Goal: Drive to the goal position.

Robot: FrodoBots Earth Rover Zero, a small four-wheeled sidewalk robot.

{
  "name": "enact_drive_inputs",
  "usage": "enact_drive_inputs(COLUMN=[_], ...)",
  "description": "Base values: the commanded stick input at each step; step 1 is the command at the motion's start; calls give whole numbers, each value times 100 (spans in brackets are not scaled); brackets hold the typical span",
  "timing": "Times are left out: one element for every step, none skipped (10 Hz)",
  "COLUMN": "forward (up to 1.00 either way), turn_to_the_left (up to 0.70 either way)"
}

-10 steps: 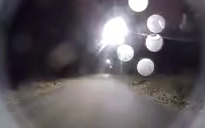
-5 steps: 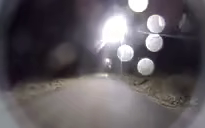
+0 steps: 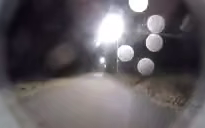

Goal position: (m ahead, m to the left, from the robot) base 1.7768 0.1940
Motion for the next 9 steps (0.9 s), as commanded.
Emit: enact_drive_inputs(forward=[70,70,70,70,70,70,70,70,70], turn_to_the_left=[3,3,3,3,3,3,3,3,3])
